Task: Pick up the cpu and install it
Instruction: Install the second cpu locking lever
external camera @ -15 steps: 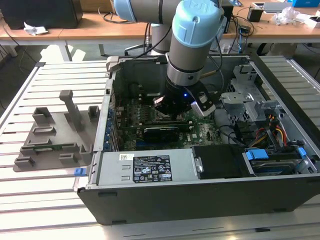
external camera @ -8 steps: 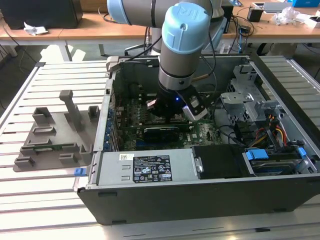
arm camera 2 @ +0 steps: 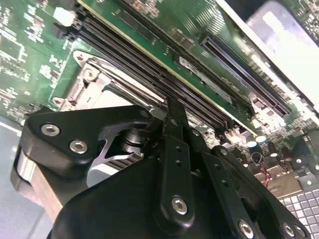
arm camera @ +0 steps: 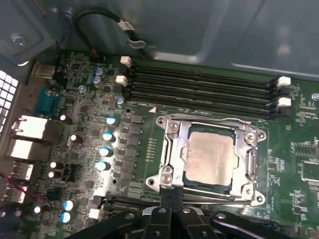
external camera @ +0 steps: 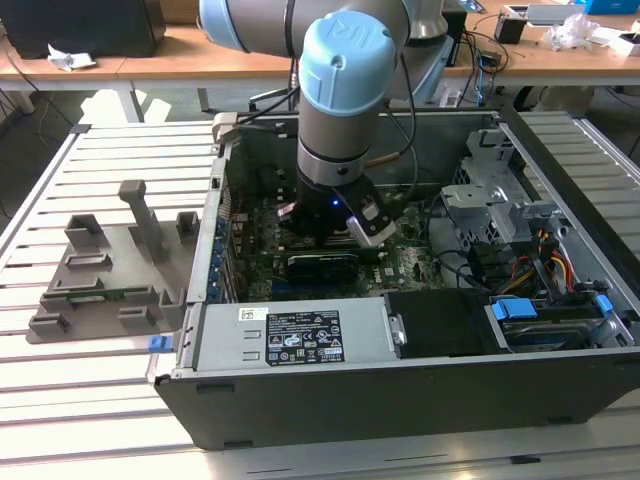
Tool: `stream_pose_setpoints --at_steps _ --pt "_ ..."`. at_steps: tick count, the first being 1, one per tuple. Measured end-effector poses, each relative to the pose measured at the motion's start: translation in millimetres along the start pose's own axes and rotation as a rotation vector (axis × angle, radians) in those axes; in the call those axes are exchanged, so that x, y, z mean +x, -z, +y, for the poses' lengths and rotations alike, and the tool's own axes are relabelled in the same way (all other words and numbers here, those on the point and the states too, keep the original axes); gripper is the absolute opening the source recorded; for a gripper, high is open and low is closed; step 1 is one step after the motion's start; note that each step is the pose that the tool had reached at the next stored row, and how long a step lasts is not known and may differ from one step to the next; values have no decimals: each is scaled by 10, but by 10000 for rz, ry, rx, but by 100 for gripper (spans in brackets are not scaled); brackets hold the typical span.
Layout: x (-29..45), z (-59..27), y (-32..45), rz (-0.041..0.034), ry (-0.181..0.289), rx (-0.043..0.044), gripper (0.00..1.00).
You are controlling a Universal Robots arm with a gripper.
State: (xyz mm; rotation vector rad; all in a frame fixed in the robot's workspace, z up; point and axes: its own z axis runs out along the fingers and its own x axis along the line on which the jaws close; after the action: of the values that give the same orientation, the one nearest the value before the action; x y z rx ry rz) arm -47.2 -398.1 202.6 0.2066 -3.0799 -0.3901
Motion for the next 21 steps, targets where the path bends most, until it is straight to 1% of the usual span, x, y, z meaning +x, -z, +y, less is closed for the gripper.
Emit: stream_pose_setpoints --at_steps 5,8,11,16,21 --pt "98 10 -13 12 44 -1 11" --pt "145 15 -22 24 90 0 11" --pt "149 33 -38 44 158 5 11" --pt "138 95 -77 55 217 0 11" --pt "135 116 -100 67 252 2 11"
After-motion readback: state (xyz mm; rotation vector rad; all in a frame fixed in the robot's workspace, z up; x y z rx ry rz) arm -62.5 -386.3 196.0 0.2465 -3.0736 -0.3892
